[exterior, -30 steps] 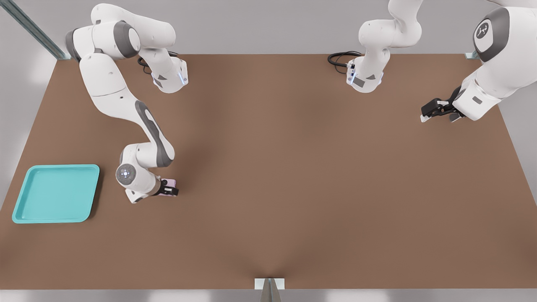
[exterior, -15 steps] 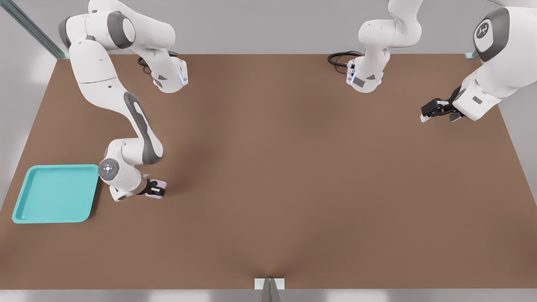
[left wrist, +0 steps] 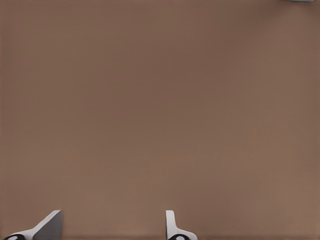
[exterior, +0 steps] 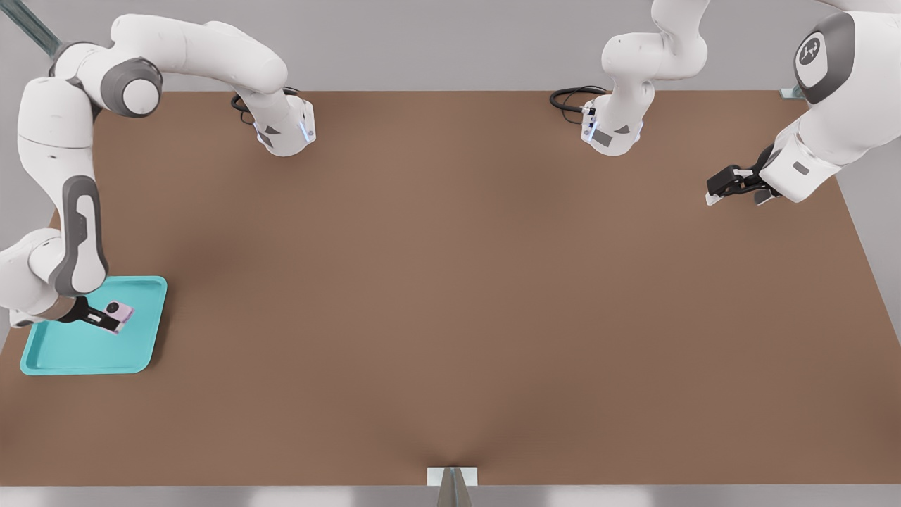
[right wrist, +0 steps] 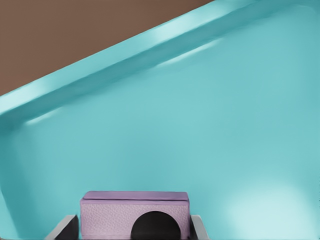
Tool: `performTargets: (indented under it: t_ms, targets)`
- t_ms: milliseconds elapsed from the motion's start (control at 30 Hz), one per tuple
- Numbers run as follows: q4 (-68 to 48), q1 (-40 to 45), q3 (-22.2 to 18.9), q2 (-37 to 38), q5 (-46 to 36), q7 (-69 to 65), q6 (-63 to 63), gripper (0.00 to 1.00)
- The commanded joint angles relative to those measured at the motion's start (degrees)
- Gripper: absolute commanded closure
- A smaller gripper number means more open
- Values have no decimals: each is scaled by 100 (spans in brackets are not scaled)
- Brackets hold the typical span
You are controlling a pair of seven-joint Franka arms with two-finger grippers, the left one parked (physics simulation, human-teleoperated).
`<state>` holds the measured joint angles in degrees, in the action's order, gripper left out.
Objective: Keep left arm still and place phone on the tray with right arm
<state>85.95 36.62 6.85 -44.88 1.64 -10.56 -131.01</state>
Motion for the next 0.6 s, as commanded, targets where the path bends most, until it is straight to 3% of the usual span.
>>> performTargets:
  t_ms: [0,67,133,233,300,333,367,467,567]
  targets:
    - [-61,12,9,-38,3,-3049,242,0]
    - [-236,-58,79,93,3,-2908,549,0]
    - [-1176,-128,378,391,47,-2707,1840,0]
    - [-1186,-1279,519,1815,161,-1318,2615,0]
    - [-562,-2420,11,3168,170,253,3254,0]
    - [-369,-3238,-561,3634,161,818,3582,0]
    - [-148,-3494,-676,4022,117,994,3898,0]
    - [-904,-4066,-1213,3548,21,801,4426,0]
    - [-606,-4066,-1204,3829,-41,766,4338,0]
